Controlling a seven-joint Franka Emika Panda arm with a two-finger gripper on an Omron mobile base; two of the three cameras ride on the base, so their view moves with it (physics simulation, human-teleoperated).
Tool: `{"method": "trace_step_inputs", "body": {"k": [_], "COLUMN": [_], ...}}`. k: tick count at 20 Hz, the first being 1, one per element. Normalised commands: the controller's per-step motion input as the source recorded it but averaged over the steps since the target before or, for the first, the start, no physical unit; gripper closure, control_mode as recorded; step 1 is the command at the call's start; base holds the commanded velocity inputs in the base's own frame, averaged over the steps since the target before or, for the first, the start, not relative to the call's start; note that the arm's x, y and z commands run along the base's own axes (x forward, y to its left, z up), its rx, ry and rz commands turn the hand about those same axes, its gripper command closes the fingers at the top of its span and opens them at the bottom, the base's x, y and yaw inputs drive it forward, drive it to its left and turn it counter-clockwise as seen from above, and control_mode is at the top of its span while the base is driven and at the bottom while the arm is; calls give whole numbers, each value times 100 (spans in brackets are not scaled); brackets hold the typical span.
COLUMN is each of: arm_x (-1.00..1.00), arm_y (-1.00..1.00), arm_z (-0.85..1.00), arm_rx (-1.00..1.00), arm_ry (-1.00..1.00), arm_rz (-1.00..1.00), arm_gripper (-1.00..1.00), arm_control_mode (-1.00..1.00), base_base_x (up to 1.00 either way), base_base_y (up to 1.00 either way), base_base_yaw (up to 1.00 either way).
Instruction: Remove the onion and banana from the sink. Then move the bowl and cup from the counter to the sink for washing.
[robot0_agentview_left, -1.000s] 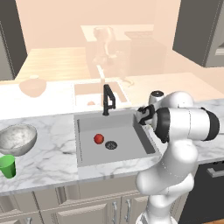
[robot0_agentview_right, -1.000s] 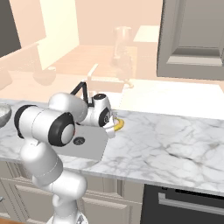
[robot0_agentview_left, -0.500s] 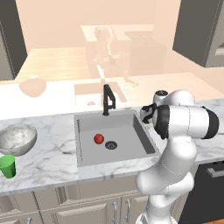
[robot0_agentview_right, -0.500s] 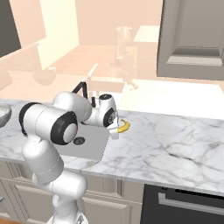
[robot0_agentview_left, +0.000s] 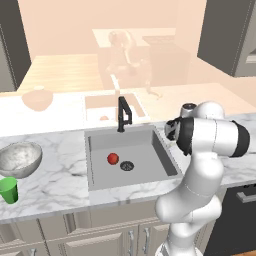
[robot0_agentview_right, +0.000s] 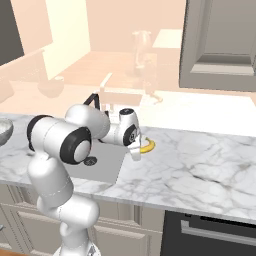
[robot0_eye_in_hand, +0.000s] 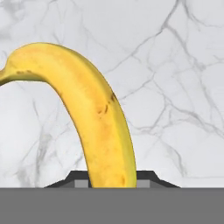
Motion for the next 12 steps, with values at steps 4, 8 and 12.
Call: {"method": "trace_step_inputs", "body": {"k": [4,8,12], "arm_x": [0,0,0], "arm_y": [-15,-13,-5], "arm_z": [-5,-4,-12], "arm_rx": [0,4,5], "arm_ry": [3,6,11], "arm_rz": [-2,-2,-2], "arm_gripper": [100,100,100], "arm_control_mode": [-100,-100,-100], "base_base_x": [0,0,0], "base_base_y": [0,0,0], "base_base_yaw": [0,0,0]}}
